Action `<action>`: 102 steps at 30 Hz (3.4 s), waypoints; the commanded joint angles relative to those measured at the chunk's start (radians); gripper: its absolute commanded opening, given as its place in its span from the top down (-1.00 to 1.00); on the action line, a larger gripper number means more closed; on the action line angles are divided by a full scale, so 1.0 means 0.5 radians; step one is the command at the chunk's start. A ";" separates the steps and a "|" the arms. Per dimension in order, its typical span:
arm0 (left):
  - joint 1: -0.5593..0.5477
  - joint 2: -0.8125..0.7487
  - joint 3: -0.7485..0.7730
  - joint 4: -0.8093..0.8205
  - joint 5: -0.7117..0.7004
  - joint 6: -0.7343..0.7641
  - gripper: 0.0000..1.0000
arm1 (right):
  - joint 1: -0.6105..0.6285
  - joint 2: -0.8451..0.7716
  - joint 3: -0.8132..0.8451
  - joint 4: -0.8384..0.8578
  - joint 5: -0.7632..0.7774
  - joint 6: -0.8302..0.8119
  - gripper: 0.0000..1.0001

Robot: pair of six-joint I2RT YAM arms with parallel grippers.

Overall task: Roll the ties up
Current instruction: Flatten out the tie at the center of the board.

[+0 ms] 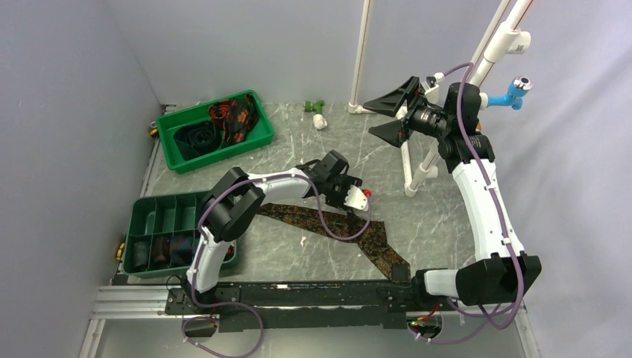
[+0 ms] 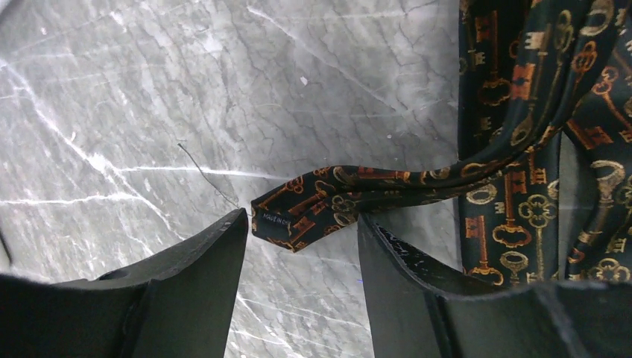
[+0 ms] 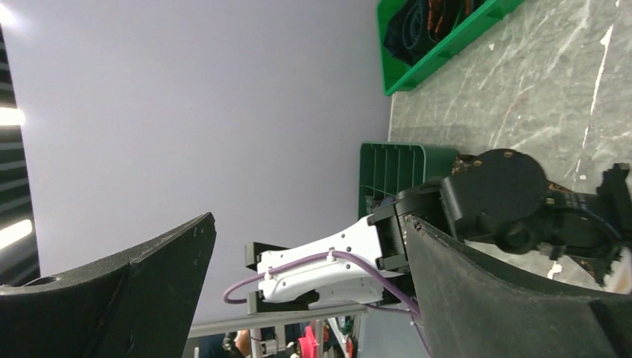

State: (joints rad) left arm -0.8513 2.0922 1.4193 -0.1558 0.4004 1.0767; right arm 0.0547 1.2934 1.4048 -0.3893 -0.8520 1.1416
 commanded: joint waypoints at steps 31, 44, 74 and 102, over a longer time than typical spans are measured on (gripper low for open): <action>-0.129 0.112 0.613 -1.186 0.213 0.223 1.00 | -0.179 -0.094 0.037 -0.716 -0.155 -1.479 -1.00; -0.486 -0.184 0.643 -0.778 0.762 -0.504 1.00 | -0.516 0.063 0.623 -1.371 0.212 -2.129 -0.99; 0.734 -1.055 -0.652 -0.679 0.095 -1.591 -0.06 | 0.290 -0.053 -0.676 -1.829 0.758 -4.013 -0.26; 0.920 -0.663 -0.440 -1.023 -0.216 -1.639 0.01 | 0.698 0.199 -1.566 -0.765 1.374 -4.044 0.37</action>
State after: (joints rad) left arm -0.4133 1.7508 1.1679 -0.6224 0.2974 0.2741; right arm 0.4030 1.3724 0.6785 -0.9119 -0.2741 -0.8524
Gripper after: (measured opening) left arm 0.511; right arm 0.405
